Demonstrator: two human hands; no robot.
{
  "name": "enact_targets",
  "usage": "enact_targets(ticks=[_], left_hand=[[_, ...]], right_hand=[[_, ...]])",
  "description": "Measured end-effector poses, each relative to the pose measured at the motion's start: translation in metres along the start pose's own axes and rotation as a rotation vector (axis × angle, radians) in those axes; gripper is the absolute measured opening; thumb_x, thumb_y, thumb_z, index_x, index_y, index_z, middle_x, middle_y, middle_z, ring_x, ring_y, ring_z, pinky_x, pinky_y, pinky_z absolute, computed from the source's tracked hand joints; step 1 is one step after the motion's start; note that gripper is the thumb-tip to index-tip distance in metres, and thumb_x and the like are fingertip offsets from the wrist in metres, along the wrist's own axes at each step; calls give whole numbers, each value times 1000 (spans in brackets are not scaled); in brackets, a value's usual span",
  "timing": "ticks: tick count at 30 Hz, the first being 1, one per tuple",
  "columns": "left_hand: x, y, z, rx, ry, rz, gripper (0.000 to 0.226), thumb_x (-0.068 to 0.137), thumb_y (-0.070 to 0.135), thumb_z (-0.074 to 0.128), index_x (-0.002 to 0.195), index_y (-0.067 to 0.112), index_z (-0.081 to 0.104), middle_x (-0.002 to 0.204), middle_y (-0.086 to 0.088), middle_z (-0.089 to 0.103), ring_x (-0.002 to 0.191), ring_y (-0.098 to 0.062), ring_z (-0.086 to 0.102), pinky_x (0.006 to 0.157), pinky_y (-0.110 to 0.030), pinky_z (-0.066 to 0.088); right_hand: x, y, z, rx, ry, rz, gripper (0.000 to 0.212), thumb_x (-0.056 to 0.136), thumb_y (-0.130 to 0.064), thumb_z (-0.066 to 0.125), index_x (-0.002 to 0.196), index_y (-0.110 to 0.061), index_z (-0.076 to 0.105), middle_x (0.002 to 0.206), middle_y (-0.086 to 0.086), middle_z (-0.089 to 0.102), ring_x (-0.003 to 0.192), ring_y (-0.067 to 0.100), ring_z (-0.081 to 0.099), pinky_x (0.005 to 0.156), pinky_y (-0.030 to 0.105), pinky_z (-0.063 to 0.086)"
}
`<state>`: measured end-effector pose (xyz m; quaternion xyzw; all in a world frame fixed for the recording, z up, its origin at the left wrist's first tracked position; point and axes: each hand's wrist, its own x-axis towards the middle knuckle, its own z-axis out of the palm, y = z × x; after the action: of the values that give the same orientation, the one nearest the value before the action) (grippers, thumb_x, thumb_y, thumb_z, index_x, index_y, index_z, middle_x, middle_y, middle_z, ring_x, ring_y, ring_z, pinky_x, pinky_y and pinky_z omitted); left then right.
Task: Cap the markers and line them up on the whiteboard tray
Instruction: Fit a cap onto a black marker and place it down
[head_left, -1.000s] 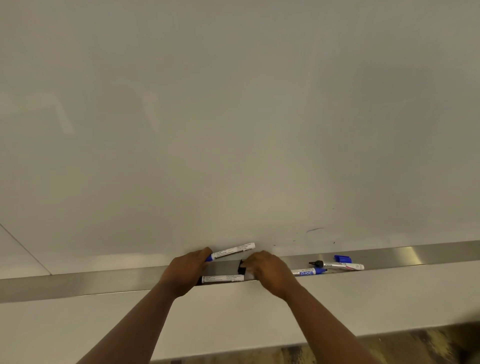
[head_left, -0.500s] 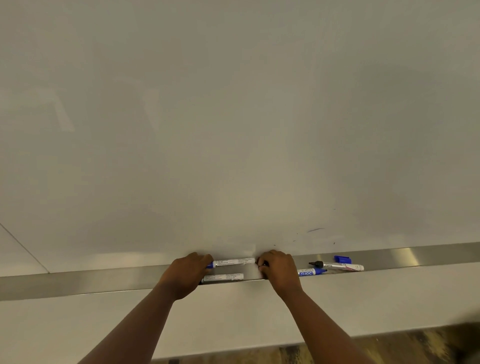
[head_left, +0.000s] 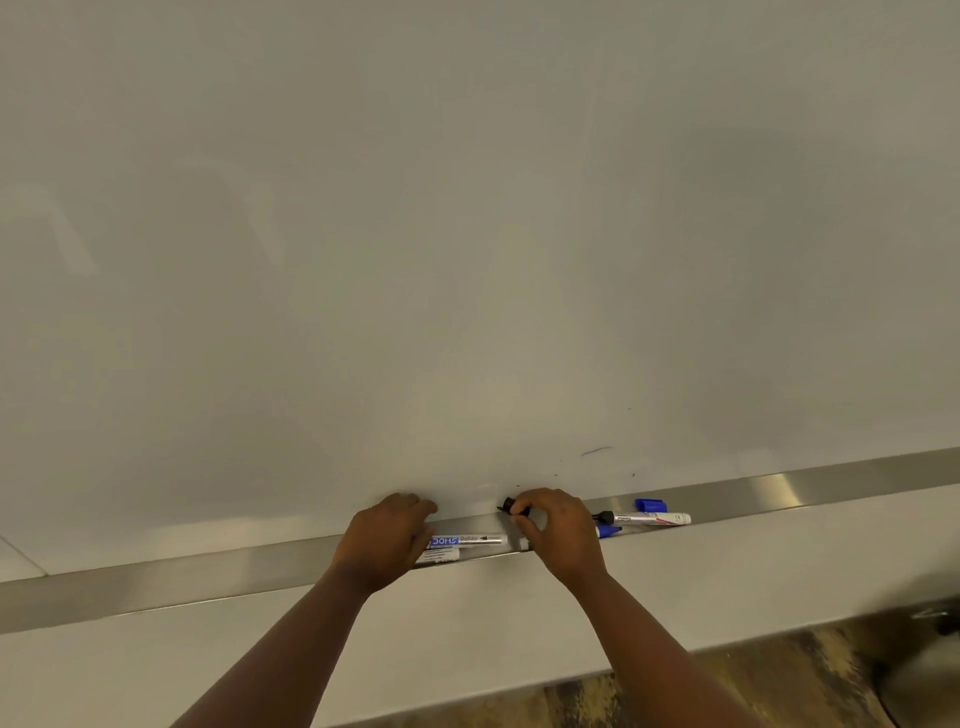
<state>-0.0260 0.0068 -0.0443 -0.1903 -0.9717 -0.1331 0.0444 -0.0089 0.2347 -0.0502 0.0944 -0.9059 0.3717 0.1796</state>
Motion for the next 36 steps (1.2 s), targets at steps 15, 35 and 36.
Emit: enact_targets(ticks=[15,35,36], left_hand=[[36,73,0,-1133,-53,-354,16,83,2,62,97,-5,65,83,-15,68,48,-7,67,50,-18,58],[30,66,-14,-1312,-119,-271,25,91,8,51,105,25,63,91,4,70,65,-12,73,60,-18,59],[29,65,-14,-1324,-116,-275,26,90,8,52,102,28,64,90,6,70,66,-13,73,60,-18,59]], right_hand=[[5,-4,-19,193,-56,-19,7,78,-14,73,84,-12,71,86,8,75,78,8,64,73,10,47],[-2,77,-71,-701,-183,141,15,85,-7,62,97,-14,66,95,7,70,99,27,59,75,36,46],[-2,72,-72,-662,-142,120,15,76,-3,70,88,-12,69,84,9,72,88,30,63,68,37,49]])
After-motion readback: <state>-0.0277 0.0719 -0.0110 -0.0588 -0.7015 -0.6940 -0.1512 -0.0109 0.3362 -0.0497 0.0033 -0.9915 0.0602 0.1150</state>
